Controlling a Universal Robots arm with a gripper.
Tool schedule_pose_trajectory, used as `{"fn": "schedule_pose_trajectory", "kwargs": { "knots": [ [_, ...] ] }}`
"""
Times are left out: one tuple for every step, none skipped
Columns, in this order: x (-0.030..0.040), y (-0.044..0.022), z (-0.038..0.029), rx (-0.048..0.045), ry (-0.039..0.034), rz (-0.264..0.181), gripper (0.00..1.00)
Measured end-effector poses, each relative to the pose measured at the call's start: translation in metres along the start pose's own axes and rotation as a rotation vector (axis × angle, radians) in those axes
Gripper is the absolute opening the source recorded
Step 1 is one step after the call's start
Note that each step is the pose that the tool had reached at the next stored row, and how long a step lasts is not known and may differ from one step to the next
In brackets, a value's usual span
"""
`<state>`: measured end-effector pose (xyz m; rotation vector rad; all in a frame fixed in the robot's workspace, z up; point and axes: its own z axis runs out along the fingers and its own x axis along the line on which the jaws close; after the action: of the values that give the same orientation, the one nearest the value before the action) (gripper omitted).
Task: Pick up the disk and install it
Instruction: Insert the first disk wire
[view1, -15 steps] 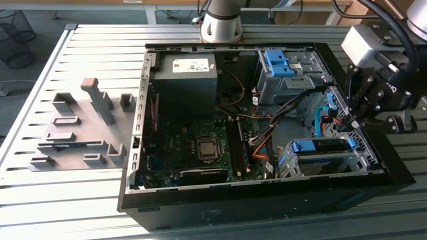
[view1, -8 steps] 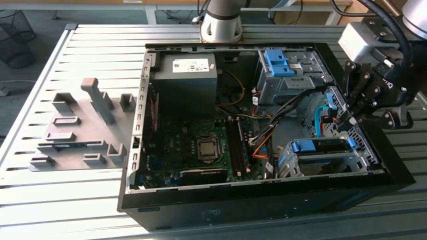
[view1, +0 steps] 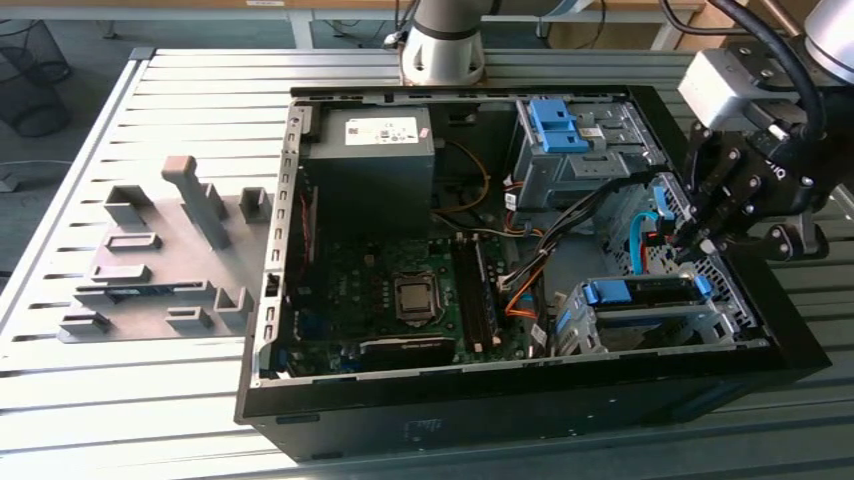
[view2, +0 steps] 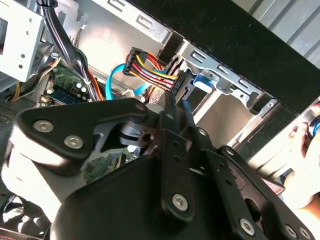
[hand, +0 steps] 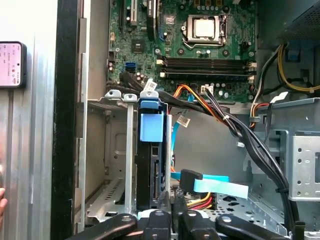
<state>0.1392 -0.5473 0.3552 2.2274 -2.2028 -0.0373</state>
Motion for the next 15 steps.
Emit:
{"fn": "schedule_pose_trajectory", "kwargs": {
  "knots": [
    [0.0, 0.0, 0.0004, 0.0, -0.0013, 0.0, 0.19],
    [0.0, -0.0001, 0.0009, 0.0, -0.0019, 0.0, 0.25],
    [0.0, -0.0001, 0.0014, 0.0, -0.002, 0.0, 0.25],
    [0.0, -0.0002, 0.0021, 0.0, -0.002, 0.0, 0.25],
    [0.0, -0.0002, 0.003, 0.0, -0.002, 0.0, 0.25],
    [0.0, -0.0002, 0.004, 0.0, -0.002, 0.0, 0.25],
    [0.0, -0.0002, 0.0048, 0.0001, -0.0019, 0.0, 0.25],
    [0.0, -0.0002, 0.0056, 0.0, -0.0018, 0.0, 0.25],
    [0.0, -0.0003, 0.0064, 0.0, -0.002, 0.0, 0.25],
    [0.0001, -0.0003, 0.0071, 0.0001, -0.0019, 0.0, 0.25],
    [0.0001, -0.0003, 0.0077, 0.0, -0.002, 0.0, 0.25],
    [0.0001, -0.0003, 0.0083, 0.0, -0.0024, 0.0, 0.25],
    [0.0001, -0.0003, 0.0088, 0.0001, -0.0033, 0.0, 0.25],
    [0.0002, -0.0003, 0.0093, 0.0001, -0.0045, 0.0, 0.25],
    [0.0002, -0.0004, 0.0098, 0.0001, -0.0069, -0.001, 0.25]
  ]
}}
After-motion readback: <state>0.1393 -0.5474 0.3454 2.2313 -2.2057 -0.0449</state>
